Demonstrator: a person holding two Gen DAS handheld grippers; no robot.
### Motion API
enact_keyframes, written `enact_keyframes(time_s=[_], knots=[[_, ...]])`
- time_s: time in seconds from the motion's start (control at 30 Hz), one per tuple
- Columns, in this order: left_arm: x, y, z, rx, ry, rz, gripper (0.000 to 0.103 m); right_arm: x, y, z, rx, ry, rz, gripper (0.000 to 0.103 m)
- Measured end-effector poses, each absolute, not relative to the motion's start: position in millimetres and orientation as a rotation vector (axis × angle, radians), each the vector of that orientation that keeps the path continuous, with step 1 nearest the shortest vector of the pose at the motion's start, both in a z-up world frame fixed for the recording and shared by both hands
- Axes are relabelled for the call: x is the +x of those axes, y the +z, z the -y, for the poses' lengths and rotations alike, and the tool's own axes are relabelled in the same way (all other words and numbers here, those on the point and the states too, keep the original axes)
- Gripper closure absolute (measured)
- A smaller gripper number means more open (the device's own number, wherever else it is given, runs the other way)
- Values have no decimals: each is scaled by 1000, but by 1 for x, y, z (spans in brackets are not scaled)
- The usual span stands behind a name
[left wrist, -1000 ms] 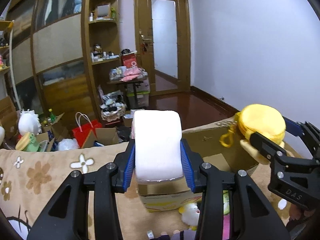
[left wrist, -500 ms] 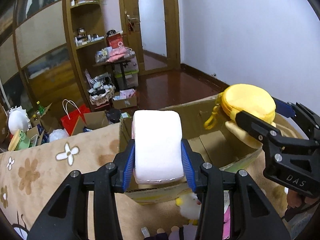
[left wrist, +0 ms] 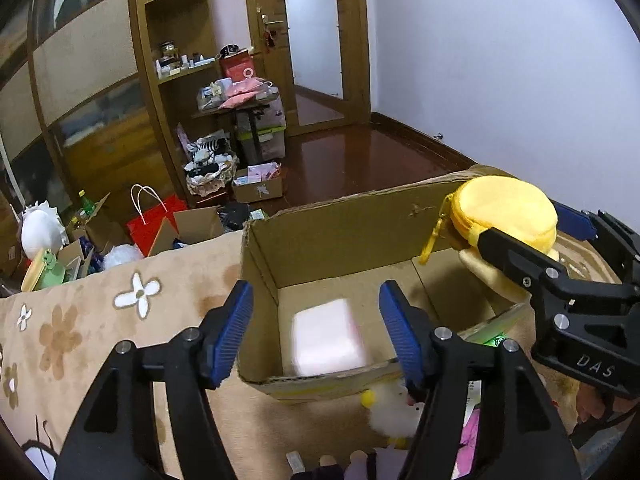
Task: Organize soft objects
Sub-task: 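Open the left tool over the box while the right tool releases the yellow plush inside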
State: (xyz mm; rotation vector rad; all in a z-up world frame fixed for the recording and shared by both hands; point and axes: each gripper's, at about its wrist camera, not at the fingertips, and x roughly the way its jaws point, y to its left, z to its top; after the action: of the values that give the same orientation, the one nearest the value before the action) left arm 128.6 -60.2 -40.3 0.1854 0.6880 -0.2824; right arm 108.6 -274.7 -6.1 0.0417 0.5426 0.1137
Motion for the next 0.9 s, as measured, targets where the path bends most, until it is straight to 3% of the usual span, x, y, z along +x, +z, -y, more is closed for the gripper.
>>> enact_keyframes(time_s=[0.17,0.23,0.33,0.63,0.9], knots=[[133,-44,57,190,-265,-712,35,108,-10,277,65,129,-550,14],[133,-44,55,185,-257,-720,26,108,-9,278,80,132,-545,5],[132,-45,52,184,-244,-726,25,105,-9,280,95,142,-533,0],[130,-44,42,181,-211,-745,13,96,-3,285,142,134,-515,0],[115,-36,34,182,-203,-754,11,89,0,290,161,102,-518,0]])
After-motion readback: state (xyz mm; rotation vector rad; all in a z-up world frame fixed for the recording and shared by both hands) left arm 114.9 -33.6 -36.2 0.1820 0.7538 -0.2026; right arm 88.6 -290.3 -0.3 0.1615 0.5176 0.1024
